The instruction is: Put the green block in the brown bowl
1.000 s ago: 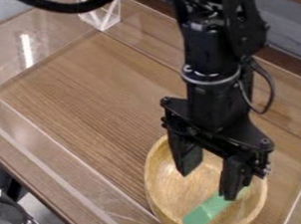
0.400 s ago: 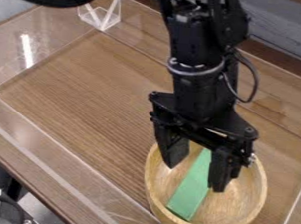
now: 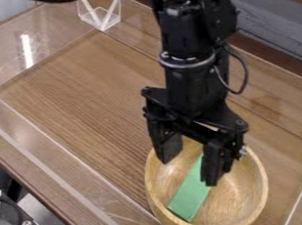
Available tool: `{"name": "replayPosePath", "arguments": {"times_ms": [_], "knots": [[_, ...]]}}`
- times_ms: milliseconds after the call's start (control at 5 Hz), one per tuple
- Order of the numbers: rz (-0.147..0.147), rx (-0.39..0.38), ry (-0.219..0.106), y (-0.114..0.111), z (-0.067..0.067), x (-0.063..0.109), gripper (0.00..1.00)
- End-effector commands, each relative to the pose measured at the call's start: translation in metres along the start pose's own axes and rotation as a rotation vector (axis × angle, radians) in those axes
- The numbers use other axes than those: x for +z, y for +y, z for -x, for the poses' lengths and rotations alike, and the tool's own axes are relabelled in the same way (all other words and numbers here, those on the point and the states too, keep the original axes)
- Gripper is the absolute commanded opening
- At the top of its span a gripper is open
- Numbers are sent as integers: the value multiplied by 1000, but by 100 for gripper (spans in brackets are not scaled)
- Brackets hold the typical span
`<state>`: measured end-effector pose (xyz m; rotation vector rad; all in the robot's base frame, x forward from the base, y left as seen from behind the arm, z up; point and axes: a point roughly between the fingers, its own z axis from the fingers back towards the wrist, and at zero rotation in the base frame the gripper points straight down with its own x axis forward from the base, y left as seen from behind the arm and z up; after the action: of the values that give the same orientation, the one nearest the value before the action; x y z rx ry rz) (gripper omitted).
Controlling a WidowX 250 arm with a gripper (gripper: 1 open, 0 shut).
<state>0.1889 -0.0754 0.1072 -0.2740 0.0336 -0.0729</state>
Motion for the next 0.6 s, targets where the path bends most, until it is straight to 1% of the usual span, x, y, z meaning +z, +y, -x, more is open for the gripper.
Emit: {"name": "replayPosePath", "arguments": {"times_ms": [0,400], "knots": [[8,-13,-38,1,-7,9,100],[12,-5,-28,7,-6,8,100]]}}
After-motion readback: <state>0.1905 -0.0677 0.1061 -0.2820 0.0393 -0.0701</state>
